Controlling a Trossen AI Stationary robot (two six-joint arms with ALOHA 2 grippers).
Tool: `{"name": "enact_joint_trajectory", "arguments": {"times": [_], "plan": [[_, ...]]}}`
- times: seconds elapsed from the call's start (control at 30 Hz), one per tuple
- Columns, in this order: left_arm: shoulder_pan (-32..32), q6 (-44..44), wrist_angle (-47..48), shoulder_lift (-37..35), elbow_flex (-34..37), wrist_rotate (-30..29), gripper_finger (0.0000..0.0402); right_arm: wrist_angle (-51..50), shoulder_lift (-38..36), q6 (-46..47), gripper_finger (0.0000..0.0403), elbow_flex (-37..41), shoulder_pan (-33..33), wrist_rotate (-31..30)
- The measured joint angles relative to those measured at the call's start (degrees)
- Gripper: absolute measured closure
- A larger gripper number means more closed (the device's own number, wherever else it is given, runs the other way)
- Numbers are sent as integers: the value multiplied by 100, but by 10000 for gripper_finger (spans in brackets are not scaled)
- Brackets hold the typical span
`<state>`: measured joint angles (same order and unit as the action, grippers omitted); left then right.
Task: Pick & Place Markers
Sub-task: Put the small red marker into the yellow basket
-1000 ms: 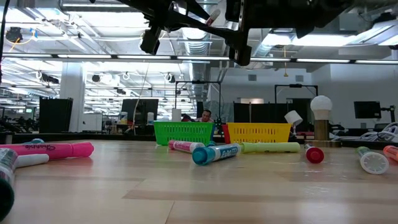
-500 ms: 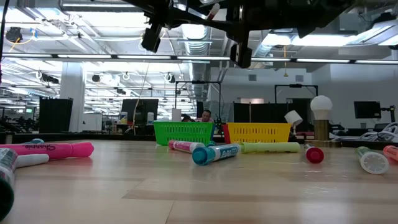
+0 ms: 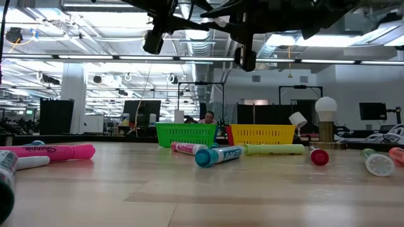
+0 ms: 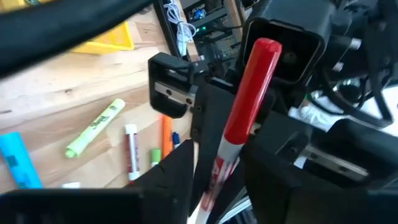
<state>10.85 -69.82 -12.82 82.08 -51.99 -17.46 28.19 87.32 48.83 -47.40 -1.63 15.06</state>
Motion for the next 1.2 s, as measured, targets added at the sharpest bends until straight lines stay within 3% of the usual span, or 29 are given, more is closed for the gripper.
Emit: {"name": "enact_joint_trajectory", "arguments": {"times": [0.27, 0.5, 0.83, 0.97, 1.2], "plan": [[3, 553, 311, -122, 11, 362, 235, -355, -154, -150, 380, -15, 22, 21], [12, 710, 695, -385, 9, 340, 238, -2142, -814, -578, 369, -11, 251, -292], [223, 957, 799, -407, 66, -222, 240, -4118, -1468, -1476, 374, -5, 1151, -890], [384, 952, 762, -407, 222, -502, 240, -4450, -1457, -1802, 361, -4, 1637, -961], [571, 730, 733, -404, 560, -830, 242, -4614, -1297, -2342, 381, -4, 2157, -926]]}}
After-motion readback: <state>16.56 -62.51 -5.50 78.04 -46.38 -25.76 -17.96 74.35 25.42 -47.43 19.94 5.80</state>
